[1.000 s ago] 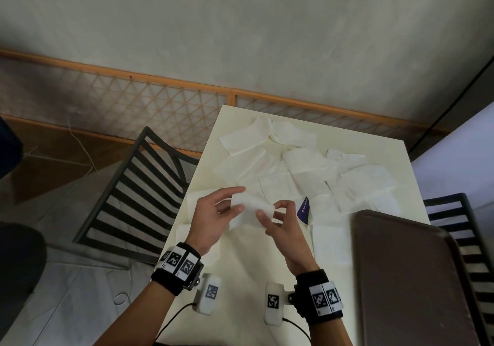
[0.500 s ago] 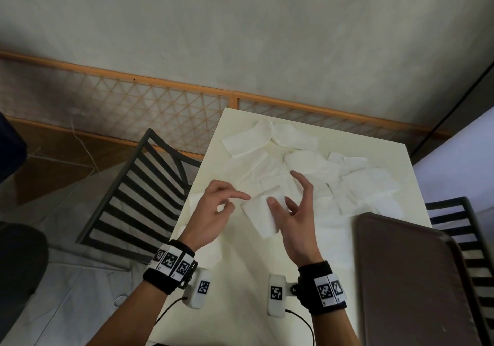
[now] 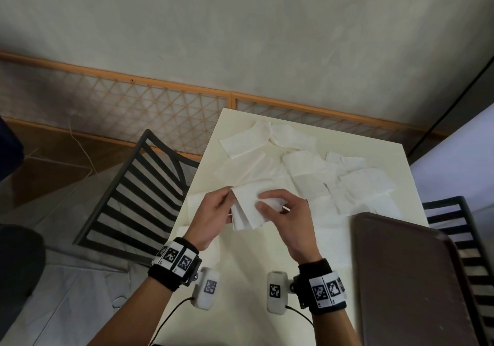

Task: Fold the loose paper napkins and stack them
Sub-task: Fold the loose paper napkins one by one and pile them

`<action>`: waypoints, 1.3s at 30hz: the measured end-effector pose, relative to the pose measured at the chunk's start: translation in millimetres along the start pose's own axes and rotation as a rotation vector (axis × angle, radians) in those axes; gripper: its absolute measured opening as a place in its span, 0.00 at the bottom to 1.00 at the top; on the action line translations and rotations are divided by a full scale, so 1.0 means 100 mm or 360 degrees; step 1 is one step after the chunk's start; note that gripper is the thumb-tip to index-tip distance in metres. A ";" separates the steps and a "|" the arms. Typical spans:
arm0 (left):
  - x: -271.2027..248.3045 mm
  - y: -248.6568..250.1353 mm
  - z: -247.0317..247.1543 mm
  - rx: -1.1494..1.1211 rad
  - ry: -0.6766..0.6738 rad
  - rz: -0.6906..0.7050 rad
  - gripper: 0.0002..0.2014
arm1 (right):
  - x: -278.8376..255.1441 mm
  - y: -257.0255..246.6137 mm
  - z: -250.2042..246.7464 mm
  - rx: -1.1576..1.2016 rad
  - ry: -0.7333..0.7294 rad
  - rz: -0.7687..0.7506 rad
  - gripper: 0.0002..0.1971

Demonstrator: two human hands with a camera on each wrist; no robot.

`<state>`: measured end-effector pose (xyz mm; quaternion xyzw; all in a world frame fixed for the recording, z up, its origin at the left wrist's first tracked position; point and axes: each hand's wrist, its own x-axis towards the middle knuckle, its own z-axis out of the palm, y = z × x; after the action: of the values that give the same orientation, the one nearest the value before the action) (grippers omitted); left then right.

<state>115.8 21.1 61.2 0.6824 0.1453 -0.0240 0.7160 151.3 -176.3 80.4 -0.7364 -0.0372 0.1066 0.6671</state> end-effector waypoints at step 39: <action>-0.18 -0.01 0.00 0.0479 -0.0087 0.0239 0.23 | 0.24 0.34 0.43 -0.1568 0.0346 -0.0918 0.25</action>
<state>98.7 17.7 64.7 0.7899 0.0692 -0.0103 0.6092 163.3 -133.1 40.2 -0.9268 -0.2128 -0.1856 0.2478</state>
